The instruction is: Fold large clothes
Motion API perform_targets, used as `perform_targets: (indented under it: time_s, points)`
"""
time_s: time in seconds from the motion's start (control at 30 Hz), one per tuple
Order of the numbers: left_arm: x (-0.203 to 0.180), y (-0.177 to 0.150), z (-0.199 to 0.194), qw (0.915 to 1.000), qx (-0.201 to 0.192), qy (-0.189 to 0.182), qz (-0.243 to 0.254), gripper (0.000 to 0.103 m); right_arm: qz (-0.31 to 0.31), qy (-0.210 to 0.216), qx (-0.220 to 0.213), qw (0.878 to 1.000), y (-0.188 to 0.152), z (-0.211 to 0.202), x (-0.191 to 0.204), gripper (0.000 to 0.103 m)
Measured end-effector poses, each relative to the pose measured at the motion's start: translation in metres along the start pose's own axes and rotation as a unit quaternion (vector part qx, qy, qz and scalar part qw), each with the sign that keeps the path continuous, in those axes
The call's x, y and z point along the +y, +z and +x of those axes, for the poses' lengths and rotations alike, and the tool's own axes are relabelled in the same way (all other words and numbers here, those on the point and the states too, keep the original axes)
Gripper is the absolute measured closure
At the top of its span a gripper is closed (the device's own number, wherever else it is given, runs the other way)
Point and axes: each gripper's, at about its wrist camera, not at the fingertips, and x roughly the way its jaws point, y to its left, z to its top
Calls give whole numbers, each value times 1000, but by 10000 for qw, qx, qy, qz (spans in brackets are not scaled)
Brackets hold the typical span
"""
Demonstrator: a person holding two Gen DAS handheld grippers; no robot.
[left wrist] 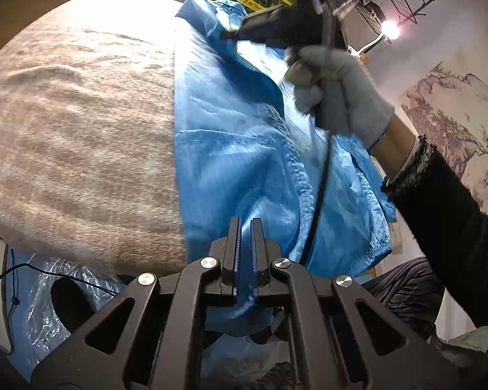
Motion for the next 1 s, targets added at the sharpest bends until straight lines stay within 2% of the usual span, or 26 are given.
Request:
perform_targets:
  time_s: [0.1, 0.13, 0.2, 0.3, 0.33, 0.4, 0.43, 0.5, 0.53, 0.6, 0.63, 0.7, 0.83, 1.0]
  points:
    - [-11, -1, 9, 10000, 56, -20, 66, 102, 739, 780, -316, 9937, 6, -19, -41, 103]
    - [-13, 0, 12, 9999, 77, -36, 72, 102, 1157, 1122, -428, 9860, 4, -22, -65, 103]
    - [-17, 0, 18, 9998, 161, -81, 73, 102, 1737, 1444, -580, 9724, -1, -23, -103, 103]
    - [-20, 0, 30, 9994, 315, -48, 135, 102, 2289, 1283, -626, 9629, -15, -18, -146, 103]
    - [-20, -1, 34, 9992, 371, -33, 143, 102, 2357, 1053, -552, 9645, -19, -14, -158, 103]
    - [-20, -3, 42, 9985, 520, -13, 142, 102, 2136, 447, -394, 9751, -17, -11, -162, 102]
    - [-20, -3, 45, 9983, 566, 9, 150, 102, 1834, 26, -294, 9826, -14, -10, -160, 102]
    - [-21, -4, 49, 9977, 649, 48, 202, 102, 1407, -442, -223, 9888, -7, -11, -154, 100]
    - [-21, -4, 50, 9976, 657, 47, 217, 102, 1291, -526, -225, 9900, -4, -13, -151, 99]
    - [-23, -4, 50, 9977, 631, 22, 260, 102, 1170, -516, -292, 9914, 4, -21, -147, 94]
    - [-24, -4, 48, 9978, 601, 16, 263, 102, 1129, -441, -372, 9919, 6, -27, -144, 86]
    - [-22, -3, 42, 9984, 501, 14, 265, 102, 1079, -234, -586, 9922, 6, -41, -139, 80]
    - [-16, -5, 23, 9992, 297, 41, 256, 101, 1098, 202, -892, 9897, -11, -84, -122, 79]
    - [3, -9, 0, 9999, 61, 77, 74, 101, 1030, 530, -1155, 9865, -41, -141, -95, 75]
